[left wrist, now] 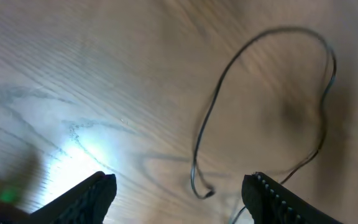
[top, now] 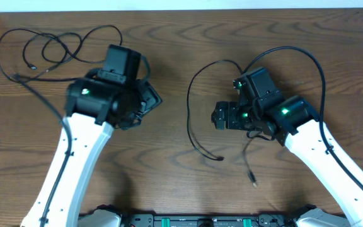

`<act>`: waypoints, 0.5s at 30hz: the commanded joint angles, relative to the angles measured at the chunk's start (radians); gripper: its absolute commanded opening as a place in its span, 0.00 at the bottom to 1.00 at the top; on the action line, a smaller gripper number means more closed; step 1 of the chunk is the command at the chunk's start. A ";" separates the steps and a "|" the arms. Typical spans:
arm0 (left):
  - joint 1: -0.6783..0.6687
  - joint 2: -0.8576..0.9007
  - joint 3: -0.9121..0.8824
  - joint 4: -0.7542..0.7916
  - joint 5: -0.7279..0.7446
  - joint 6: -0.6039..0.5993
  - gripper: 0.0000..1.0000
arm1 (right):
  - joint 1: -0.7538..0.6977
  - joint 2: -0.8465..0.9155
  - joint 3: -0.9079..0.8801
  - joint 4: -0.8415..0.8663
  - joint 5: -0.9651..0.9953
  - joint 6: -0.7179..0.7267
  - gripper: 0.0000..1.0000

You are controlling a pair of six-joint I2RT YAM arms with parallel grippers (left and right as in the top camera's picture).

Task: Untangle cables

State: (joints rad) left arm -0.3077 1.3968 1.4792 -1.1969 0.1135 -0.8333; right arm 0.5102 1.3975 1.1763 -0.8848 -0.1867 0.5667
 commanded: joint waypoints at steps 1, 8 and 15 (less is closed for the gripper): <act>-0.047 0.061 -0.004 -0.004 0.047 0.132 0.70 | -0.082 -0.063 0.092 -0.056 0.000 -0.015 0.99; -0.130 0.165 -0.004 0.014 0.070 0.172 0.71 | -0.351 -0.160 0.197 -0.182 0.003 -0.195 0.99; -0.193 0.234 -0.004 0.129 0.188 0.377 0.71 | -0.640 -0.208 0.197 -0.277 0.076 -0.209 0.99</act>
State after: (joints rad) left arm -0.4747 1.6115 1.4792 -1.1057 0.2050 -0.6304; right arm -0.0303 1.1904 1.3659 -1.1339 -0.1524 0.3996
